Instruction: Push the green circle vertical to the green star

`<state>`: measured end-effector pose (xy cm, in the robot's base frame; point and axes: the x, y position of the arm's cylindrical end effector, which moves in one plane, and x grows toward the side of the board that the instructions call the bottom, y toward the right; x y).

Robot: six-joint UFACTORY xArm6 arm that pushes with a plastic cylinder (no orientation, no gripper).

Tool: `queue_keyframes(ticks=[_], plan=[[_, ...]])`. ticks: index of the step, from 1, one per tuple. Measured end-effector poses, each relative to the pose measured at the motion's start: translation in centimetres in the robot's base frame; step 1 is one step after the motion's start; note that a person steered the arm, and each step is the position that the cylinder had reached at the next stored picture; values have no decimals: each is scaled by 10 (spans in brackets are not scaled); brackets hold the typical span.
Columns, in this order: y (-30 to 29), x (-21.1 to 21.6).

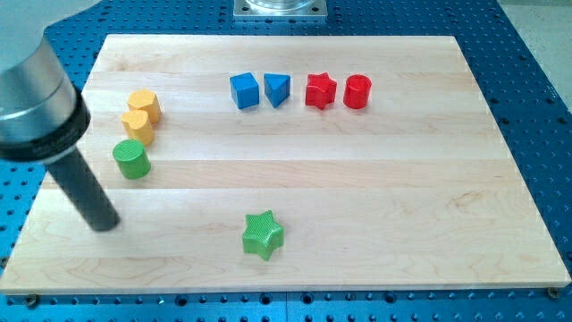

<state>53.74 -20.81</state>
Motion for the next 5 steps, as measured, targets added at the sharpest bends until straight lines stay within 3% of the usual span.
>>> queue_keyframes(ticks=[2, 3, 5], plan=[[-5, -76], [40, -110], [226, -149]])
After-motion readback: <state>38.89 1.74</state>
